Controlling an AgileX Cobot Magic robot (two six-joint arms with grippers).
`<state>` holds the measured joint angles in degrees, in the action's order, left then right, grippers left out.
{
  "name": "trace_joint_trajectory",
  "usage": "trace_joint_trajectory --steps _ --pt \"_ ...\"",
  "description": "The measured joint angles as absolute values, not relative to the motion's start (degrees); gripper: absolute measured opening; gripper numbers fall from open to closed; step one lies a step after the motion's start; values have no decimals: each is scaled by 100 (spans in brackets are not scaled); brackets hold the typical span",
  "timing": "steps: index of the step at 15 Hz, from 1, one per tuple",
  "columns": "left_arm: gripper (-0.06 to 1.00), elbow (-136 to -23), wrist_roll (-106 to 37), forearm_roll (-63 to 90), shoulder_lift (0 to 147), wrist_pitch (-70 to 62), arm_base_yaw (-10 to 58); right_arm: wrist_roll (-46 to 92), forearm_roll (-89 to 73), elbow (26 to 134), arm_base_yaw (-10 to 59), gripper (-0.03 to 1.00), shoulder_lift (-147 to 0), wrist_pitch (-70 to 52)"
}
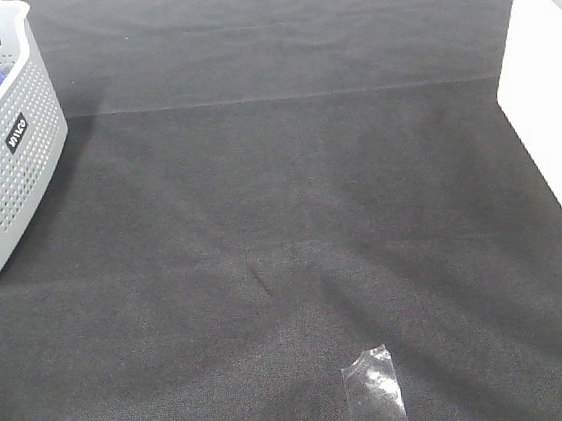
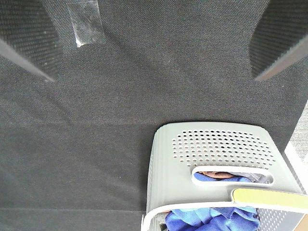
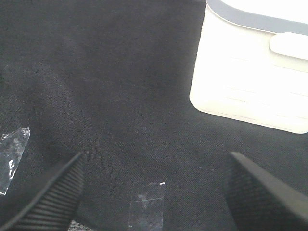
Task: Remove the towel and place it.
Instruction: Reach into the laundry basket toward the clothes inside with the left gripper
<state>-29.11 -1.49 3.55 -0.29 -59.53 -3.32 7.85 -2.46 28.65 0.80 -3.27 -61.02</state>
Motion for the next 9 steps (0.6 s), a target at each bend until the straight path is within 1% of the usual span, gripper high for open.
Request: trace_joint_trajectory --steps 9 --pt "99 -2911 -149 355 -29 -5953 -332 785 -246 2865 80 76 -327 -6102"
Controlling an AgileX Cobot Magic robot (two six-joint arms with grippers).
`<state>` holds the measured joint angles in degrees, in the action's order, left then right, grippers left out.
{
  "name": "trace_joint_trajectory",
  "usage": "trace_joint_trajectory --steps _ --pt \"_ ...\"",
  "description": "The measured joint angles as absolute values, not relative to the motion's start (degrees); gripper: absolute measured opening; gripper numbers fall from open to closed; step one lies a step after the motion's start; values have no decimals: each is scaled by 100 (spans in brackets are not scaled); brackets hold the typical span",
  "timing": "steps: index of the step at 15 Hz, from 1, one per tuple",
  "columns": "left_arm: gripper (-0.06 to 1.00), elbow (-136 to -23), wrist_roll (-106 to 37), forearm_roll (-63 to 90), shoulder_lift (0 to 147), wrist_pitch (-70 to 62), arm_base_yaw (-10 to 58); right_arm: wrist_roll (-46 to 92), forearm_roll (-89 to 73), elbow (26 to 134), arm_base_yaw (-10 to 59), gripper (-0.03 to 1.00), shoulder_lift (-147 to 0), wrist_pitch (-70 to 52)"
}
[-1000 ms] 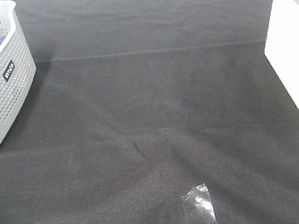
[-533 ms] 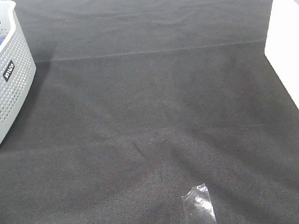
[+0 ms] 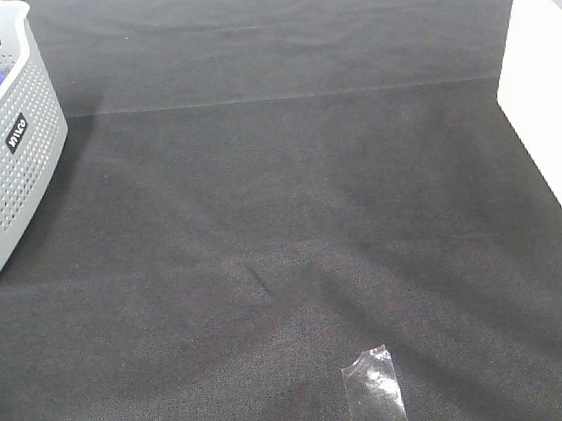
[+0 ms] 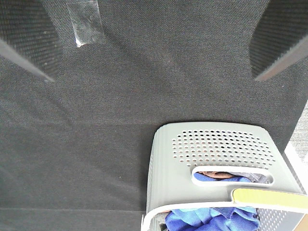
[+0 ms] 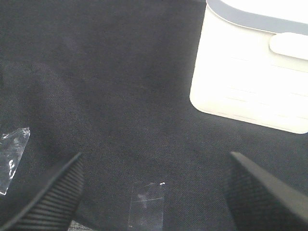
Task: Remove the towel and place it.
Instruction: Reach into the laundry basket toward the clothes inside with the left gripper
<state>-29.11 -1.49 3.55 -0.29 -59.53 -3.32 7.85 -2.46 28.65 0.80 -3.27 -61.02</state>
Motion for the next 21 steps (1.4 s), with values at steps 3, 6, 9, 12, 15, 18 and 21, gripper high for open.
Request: trace_joint_trajectory --steps 3,6,9,12,15,18,21 --pt "99 -3461 -802 350 458 -6234 -332 785 -246 2865 80 76 -327 -6102" --pt "99 -4584 -1839 321 1988 -6343 -332 785 -246 2865 80 76 -327 -6102" --pt "99 -5707 -2962 309 3644 -6337 -332 785 -246 2865 80 76 -327 -6102" --pt "99 -6824 -4458 195 5265 -6251 -332 785 -246 2865 80 76 -327 -6102" --pt "99 -7924 -5277 -172 6916 -6073 -332 785 -246 2865 80 76 -327 -6102" --pt "99 -8812 -5409 -1123 8251 -5947 -332 785 -246 2865 80 76 -327 -6102" --pt "99 -9477 -5638 -1776 9431 -5936 -350 785 -246 2865 80 76 -327 -6102"
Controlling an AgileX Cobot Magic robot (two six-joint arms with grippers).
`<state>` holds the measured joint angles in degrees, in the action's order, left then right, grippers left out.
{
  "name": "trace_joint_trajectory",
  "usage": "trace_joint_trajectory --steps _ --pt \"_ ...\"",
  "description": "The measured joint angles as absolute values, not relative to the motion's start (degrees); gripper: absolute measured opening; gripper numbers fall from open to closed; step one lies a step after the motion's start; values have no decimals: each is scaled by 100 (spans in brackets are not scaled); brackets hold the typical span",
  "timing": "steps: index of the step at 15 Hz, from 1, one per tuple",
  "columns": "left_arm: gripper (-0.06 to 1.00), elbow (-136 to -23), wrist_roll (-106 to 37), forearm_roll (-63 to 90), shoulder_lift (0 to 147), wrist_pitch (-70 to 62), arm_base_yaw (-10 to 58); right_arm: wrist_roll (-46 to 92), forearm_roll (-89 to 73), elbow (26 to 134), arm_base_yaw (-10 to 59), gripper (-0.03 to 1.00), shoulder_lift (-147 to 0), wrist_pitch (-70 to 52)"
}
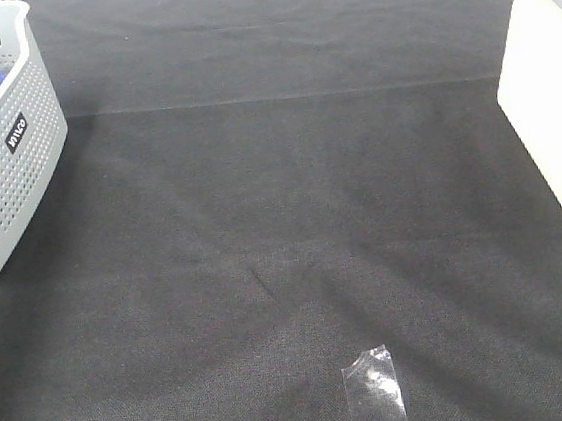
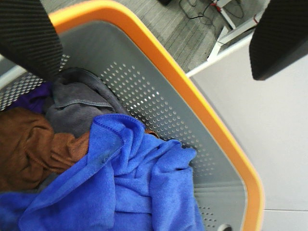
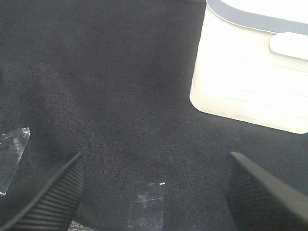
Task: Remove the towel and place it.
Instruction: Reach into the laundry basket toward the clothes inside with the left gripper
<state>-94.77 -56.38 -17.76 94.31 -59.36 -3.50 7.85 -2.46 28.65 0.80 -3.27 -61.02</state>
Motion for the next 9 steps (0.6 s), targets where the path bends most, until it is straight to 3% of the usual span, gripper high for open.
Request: trace_joint_trajectory --steps 9 --pt "99 -9969 -6486 -1988 11763 -5294 -533 785 -246 2865 80 76 -327 -6102"
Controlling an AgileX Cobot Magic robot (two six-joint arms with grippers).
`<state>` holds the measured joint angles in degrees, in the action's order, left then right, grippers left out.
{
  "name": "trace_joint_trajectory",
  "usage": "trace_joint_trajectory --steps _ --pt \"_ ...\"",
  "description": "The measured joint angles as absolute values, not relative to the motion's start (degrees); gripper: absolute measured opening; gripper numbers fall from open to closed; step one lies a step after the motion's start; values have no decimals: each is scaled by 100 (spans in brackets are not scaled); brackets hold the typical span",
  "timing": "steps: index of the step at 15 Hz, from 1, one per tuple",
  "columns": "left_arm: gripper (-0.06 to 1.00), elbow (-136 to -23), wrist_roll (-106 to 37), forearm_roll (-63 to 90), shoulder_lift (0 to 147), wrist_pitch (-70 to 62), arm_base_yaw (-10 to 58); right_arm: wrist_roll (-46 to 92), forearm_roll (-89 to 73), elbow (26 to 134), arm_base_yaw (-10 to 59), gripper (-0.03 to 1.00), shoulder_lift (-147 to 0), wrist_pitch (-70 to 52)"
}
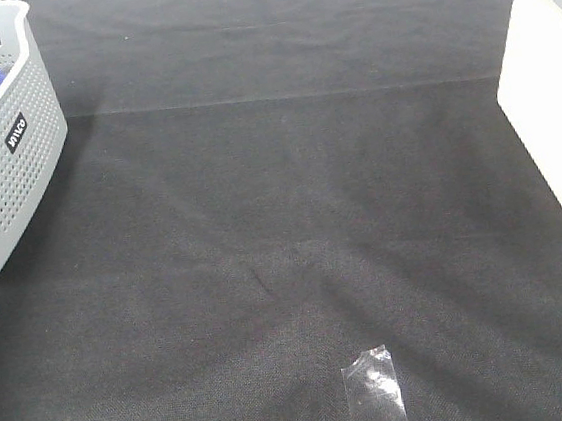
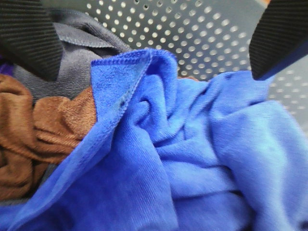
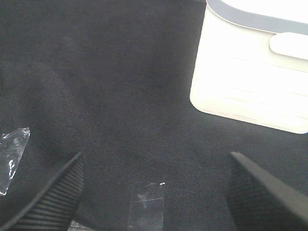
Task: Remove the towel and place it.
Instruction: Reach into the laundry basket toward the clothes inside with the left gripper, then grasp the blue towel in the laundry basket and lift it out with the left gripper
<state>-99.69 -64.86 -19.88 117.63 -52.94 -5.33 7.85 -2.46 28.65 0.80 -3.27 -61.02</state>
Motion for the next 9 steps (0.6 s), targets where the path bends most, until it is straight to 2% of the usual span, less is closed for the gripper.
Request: trace_joint_trajectory --steps 7,9 --pt "99 -9992 -6853 -1690 12319 -5208 -745 785 -258 2865 80 76 -327 -6102" --pt "92 -9992 -6984 -1616 12330 -5208 -745 785 -258 2865 80 76 -327 -6102"
